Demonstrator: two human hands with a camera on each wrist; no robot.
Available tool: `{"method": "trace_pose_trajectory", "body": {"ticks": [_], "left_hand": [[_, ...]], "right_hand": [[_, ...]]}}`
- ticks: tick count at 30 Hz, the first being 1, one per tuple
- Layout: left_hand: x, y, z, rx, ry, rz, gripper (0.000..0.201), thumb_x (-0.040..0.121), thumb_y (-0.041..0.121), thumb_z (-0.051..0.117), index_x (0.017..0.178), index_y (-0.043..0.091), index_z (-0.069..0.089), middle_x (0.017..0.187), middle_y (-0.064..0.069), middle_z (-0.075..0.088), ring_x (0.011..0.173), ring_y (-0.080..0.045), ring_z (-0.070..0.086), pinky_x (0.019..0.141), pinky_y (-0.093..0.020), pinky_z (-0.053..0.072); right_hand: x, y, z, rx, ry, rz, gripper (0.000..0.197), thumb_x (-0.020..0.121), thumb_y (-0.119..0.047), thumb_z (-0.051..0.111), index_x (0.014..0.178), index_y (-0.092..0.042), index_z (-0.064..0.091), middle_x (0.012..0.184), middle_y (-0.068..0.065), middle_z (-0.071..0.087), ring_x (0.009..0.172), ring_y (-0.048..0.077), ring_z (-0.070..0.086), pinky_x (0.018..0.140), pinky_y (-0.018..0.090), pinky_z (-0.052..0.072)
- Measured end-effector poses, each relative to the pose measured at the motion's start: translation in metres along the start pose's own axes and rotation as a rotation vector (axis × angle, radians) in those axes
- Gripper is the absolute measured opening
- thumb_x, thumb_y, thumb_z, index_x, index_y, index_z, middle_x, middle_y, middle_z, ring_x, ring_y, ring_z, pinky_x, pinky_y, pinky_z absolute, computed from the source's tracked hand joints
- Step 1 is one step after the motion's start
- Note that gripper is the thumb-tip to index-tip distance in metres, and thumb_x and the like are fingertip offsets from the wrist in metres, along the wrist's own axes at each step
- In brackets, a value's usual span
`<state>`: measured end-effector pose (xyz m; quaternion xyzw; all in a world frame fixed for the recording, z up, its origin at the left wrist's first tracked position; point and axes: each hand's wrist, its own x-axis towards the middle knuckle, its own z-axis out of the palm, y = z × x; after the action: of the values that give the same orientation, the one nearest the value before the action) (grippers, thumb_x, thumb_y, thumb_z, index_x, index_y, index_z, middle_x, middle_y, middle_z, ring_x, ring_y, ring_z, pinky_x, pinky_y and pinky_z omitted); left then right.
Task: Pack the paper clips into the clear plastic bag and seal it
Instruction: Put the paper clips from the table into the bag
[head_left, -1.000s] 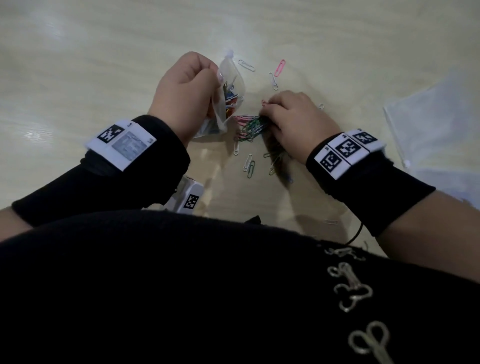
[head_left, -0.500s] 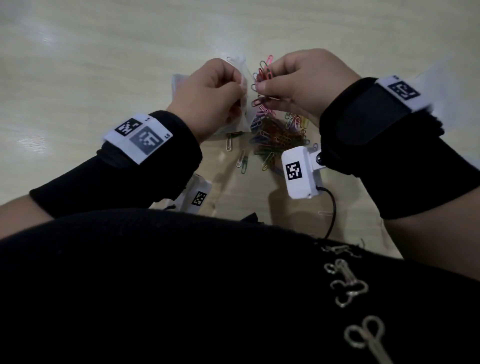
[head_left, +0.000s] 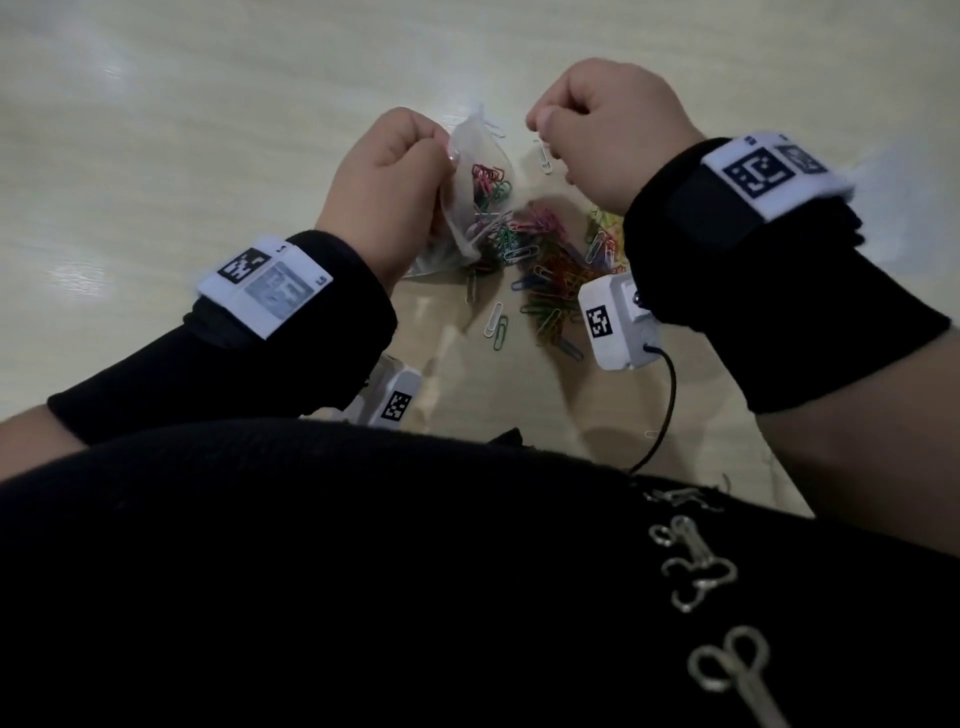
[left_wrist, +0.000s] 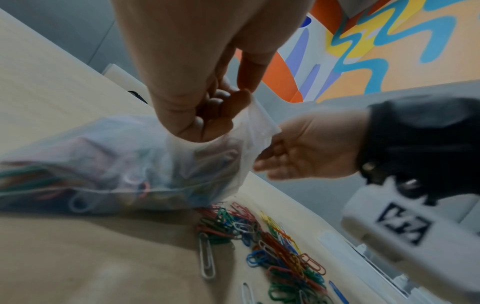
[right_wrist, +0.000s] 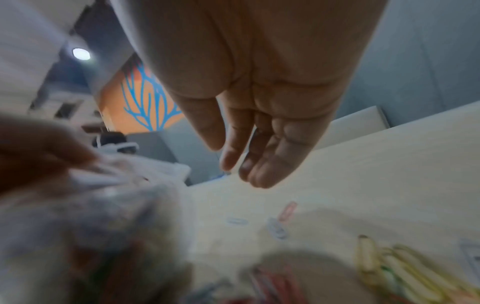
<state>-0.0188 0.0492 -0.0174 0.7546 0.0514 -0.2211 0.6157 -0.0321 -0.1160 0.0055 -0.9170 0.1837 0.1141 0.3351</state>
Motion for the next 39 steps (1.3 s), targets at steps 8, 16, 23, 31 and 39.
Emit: {"method": "trace_pose_trajectory", "body": {"ticks": [8,16,23,31,39], "left_hand": [[-0.006,0.002,-0.009,-0.019,0.023,0.019,0.014,0.070,0.016,0.045,0.060,0.023,0.053,0.045,0.013,0.044,0.044,-0.007,0.040,0.044,-0.017,0.030],[0.002,0.009,-0.021,-0.075,0.103,0.063,0.023,0.079,0.008,0.046,0.060,0.022,0.050,0.049,0.011,0.042,0.048,-0.007,0.039,0.045,-0.015,0.030],[0.004,0.011,-0.021,-0.050,0.118,0.063,0.019,0.074,0.015,0.046,0.059,0.024,0.052,0.053,0.009,0.044,0.054,-0.011,0.043,0.047,-0.016,0.035],[-0.003,0.011,-0.015,-0.071,0.086,0.058,0.017,0.076,0.010,0.046,0.062,0.019,0.050,0.048,0.006,0.041,0.042,-0.010,0.038,0.042,-0.014,0.031],[-0.006,0.008,0.001,-0.018,-0.033,0.012,0.009,0.071,0.016,0.045,0.068,0.019,0.053,0.053,-0.001,0.050,0.047,-0.020,0.048,0.048,-0.021,0.038]], "right_hand": [[0.038,0.025,0.050,-0.349,-0.243,-0.154,0.060,0.099,-0.032,0.038,0.151,-0.016,0.012,0.161,0.008,0.007,0.148,0.028,0.008,0.120,0.044,0.014],[-0.003,0.034,0.053,-0.453,-0.455,-0.468,0.056,0.097,-0.034,0.046,0.148,-0.019,0.029,0.160,-0.004,0.018,0.145,0.019,0.025,0.115,0.035,0.027],[-0.022,0.027,0.049,-0.530,-0.365,-0.566,0.057,0.083,-0.041,0.060,0.134,-0.019,0.048,0.141,0.005,0.047,0.125,0.031,0.047,0.100,0.041,0.044],[-0.043,0.040,0.064,-0.697,-0.303,-0.732,0.030,0.084,-0.021,0.039,0.088,-0.006,0.064,0.093,0.017,0.064,0.080,0.035,0.061,0.068,0.041,0.053],[-0.047,0.074,0.045,-0.638,-0.269,-0.506,0.040,0.082,-0.018,0.048,0.120,-0.014,0.059,0.131,0.008,0.056,0.116,0.042,0.048,0.096,0.052,0.044]]}}
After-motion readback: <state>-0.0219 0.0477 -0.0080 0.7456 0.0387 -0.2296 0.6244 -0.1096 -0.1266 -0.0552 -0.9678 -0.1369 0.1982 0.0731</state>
